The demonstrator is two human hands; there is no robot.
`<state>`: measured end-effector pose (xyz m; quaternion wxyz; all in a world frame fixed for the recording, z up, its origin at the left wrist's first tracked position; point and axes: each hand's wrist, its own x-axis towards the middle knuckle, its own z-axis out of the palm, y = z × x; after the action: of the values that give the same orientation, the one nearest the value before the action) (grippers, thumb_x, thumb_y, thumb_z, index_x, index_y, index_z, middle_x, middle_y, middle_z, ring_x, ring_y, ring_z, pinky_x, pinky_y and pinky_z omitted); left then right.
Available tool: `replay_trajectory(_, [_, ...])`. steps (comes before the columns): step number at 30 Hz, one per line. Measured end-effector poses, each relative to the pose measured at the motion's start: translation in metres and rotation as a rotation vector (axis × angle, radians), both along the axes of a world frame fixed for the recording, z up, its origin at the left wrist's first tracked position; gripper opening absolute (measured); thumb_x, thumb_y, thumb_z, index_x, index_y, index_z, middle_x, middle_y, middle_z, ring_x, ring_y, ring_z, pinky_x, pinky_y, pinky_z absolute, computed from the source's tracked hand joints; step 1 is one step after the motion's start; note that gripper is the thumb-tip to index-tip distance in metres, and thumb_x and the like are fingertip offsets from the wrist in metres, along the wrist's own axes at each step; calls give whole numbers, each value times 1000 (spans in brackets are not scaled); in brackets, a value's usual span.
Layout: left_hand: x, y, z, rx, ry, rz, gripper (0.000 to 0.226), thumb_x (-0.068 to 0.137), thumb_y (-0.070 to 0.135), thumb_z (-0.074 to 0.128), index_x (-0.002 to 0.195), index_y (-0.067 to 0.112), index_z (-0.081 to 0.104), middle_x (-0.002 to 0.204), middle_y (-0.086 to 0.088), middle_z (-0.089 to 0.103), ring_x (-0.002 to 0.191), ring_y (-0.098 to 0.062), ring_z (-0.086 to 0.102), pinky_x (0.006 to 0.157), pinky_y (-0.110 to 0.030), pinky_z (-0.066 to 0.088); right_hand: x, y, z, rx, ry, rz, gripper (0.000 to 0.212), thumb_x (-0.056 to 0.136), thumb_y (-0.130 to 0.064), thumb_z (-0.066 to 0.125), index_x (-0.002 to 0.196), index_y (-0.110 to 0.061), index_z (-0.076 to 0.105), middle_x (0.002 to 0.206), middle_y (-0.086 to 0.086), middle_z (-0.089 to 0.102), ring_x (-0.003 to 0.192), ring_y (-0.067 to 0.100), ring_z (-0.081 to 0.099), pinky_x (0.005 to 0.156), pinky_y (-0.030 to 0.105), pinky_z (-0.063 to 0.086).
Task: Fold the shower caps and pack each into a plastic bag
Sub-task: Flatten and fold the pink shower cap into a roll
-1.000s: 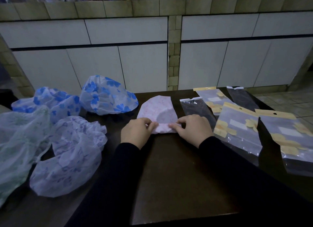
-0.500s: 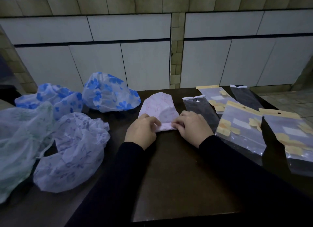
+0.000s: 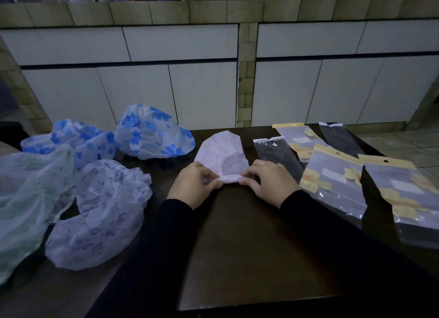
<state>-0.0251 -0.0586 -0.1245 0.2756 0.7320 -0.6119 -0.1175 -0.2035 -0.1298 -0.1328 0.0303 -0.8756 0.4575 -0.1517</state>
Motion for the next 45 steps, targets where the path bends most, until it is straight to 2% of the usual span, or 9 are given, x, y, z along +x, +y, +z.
replay_trajectory(7, [3,-2,1,0,-9,7,23,91,35,62,109,23,70,105,6,64,92,-5,54,82,-20,41,-2,-1,1,-96,70,-27,36,97,-49,41,111,-27,66,104,-4,64,96,14,53,84,33,46])
replay_trajectory(14, [2,-9,-3,48,27,87,23,94,39,56,100,21,69,95,2,68,87,-10,60,79,-24,45,1,-2,2,-92,115,-102,28,100,-38,38,103,-29,64,102,-7,66,100,16,53,95,38,34])
replay_trajectory(18, [0,-12,-4,66,7,134,22,93,41,57,98,20,65,91,3,62,86,-11,58,75,-24,43,3,-2,4,-71,129,-118,24,99,-37,43,107,-32,64,104,-9,64,105,16,51,99,40,33])
replay_trajectory(23, [-3,-10,-8,-60,-108,99,13,91,35,61,100,27,62,105,6,51,97,-9,46,82,-23,40,2,-5,1,-125,22,-112,23,94,-43,50,110,-34,64,116,-9,57,110,13,46,97,37,35])
replay_trajectory(27, [-12,-7,-3,-104,-159,-20,16,89,16,64,101,26,67,108,8,56,100,-9,52,94,-25,45,2,-1,-2,-171,-12,52,21,96,-28,52,113,-31,64,116,-9,57,108,12,45,92,30,33])
replay_trajectory(30, [-10,-3,-3,-96,-91,-45,16,90,20,63,102,27,70,106,11,59,98,-6,54,92,-21,45,4,1,-3,-65,28,128,28,94,-13,52,117,-26,62,115,-6,54,109,15,44,96,29,33])
replay_trajectory(34, [-8,1,-3,-62,-111,-61,29,82,43,70,108,29,69,103,13,59,97,-3,51,87,-20,45,2,3,-2,64,-69,103,25,93,-25,57,117,-25,63,108,-9,49,104,11,47,96,29,43])
replay_trajectory(39, [-1,0,0,-4,-16,6,33,80,35,74,110,22,71,109,7,61,103,-7,52,95,-28,45,-2,1,-1,119,-133,37,35,89,-37,62,121,-22,64,108,-9,54,100,9,52,92,28,48])
replay_trajectory(45, [1,1,0,2,-12,9,31,83,34,72,112,22,71,102,8,58,97,-7,52,86,-21,42,-3,4,4,69,-85,29,33,92,-40,57,117,-21,67,102,-4,58,95,11,54,88,27,48])
